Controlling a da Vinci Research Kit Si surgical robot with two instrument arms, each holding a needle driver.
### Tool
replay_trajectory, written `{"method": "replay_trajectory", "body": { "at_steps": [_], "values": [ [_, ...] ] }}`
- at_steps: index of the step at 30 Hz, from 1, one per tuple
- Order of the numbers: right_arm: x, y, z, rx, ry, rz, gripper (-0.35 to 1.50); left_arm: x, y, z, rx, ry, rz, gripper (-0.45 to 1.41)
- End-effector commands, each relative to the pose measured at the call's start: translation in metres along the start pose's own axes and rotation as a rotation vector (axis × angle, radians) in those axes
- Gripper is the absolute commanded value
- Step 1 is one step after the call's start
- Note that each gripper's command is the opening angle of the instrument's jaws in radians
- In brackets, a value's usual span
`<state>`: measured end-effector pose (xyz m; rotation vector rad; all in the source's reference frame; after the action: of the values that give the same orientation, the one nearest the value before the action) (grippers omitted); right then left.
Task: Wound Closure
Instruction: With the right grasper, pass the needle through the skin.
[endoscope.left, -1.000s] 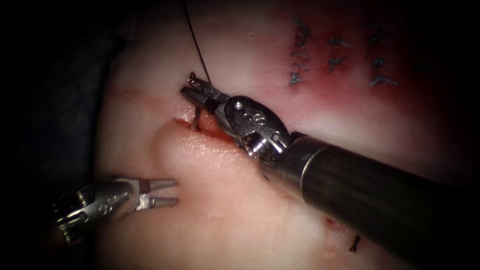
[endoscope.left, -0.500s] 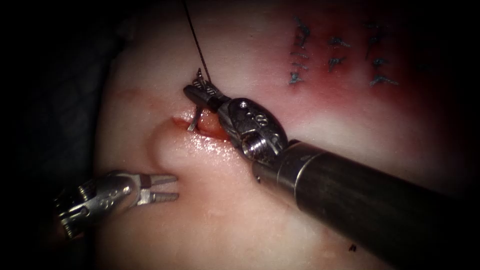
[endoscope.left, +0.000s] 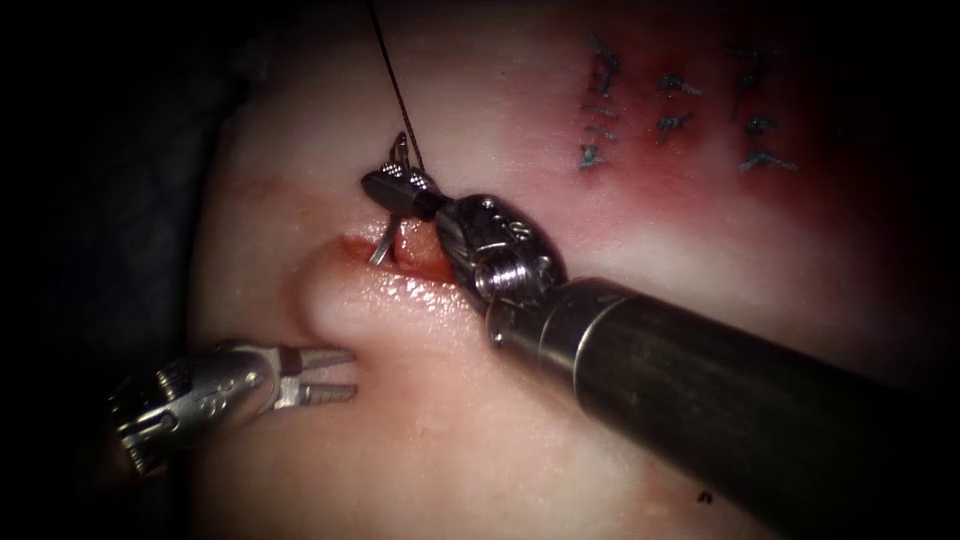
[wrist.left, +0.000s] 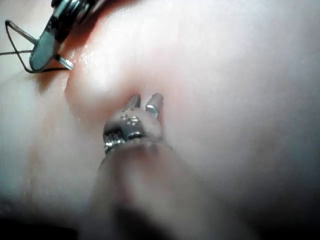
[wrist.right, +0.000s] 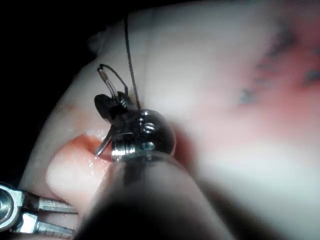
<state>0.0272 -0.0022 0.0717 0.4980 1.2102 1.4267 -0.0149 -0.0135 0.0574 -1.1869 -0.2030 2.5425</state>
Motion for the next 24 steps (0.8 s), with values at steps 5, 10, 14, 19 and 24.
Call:
{"method": "replay_trajectory", "body": {
  "at_steps": [5,10,14,19,24],
  "values": [
    [-0.0004,-0.0005,0.0010,0.018,-0.004,0.084,-0.35,-0.0004,-0.0006,0.0009,0.002,0.002,0.006,0.09],
    [-0.0012,-0.0015,0.0013,0.014,-0.019,0.143,-0.35,-0.0005,-0.0008,0.0009,0.002,0.002,0.007,0.09],
    [-0.0018,-0.0024,0.0016,0.023,-0.020,0.173,-0.35,-0.0006,-0.0011,0.0009,0.002,0.002,0.008,0.08],
    [-0.0024,-0.0037,0.0019,0.038,-0.033,0.258,-0.35,-0.0010,-0.0014,0.0007,-0.001,0.002,0.010,0.07],
    [-0.0031,-0.0046,0.0021,0.044,-0.042,0.304,-0.35,-0.0011,-0.0016,0.0006,-0.002,0.002,0.010,0.07]
  ]
}}
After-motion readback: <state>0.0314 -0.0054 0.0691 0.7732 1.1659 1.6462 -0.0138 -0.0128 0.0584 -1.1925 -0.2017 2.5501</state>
